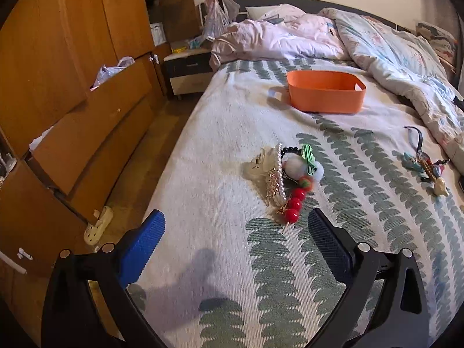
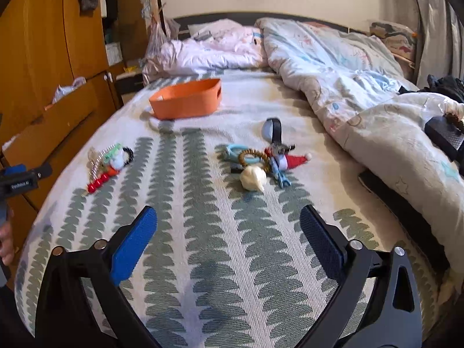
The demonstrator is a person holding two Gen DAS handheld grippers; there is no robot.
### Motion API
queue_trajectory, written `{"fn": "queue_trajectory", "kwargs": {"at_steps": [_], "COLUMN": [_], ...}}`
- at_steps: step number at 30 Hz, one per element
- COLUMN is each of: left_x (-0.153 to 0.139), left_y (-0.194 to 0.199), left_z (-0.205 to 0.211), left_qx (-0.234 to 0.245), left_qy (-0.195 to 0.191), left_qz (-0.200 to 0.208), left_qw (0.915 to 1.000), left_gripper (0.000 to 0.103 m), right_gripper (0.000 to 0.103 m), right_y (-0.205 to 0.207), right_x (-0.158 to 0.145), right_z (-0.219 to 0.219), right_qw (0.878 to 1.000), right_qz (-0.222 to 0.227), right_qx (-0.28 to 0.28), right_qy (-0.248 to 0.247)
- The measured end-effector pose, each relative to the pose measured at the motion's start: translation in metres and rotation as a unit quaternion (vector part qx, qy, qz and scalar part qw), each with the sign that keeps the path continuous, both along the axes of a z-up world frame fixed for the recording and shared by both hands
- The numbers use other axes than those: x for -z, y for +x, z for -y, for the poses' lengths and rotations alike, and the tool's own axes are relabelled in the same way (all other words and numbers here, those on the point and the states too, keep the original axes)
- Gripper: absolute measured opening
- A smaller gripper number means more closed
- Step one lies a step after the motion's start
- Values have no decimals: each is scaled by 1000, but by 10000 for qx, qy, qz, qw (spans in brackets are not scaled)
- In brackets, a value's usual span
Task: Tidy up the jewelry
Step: 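Move both tools toward the two jewelry piles on the bed, then grasp the white ceramic ornament with the right tool while left tool approaches bunny pile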
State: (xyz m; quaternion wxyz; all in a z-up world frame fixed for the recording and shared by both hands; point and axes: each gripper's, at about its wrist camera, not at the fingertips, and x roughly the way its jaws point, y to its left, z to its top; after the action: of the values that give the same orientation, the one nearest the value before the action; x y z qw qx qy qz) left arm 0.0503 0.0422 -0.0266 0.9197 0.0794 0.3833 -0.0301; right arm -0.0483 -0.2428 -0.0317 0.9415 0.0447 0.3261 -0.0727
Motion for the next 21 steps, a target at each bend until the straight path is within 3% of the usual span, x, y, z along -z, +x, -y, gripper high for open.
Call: {"fn": "queue_trajectory", "kwargs": {"at_steps": [5,10,14,18,21], "left_x": [10,18,26,32,36], "left_y": [14,33,51,64,73], "left_z": [12,27,33,30,24], "left_qx": [210,452,515,486,480], "left_qy": [28,-21,-1,32,-59], "left_qz": [-79,-46,-129,-212,-302], "left_qw": [9997,9990,9986,9986,9984], "left_gripper": [98,98,98,98,98], "right_gripper": [86,86,85,70,65], "right_y": [15,34,66,89,101], "right_x": [14,11,14,26,38], "right_z": [8,17,30,41,44], "right_qw": [9995,9994,9989,9969,9957], "right_qz": [-298,-237,-451,-765,-911], "right_qx": [-35,-48,-84,-131,-116], "right_qy": [-26,-256,-85,154,89]}}
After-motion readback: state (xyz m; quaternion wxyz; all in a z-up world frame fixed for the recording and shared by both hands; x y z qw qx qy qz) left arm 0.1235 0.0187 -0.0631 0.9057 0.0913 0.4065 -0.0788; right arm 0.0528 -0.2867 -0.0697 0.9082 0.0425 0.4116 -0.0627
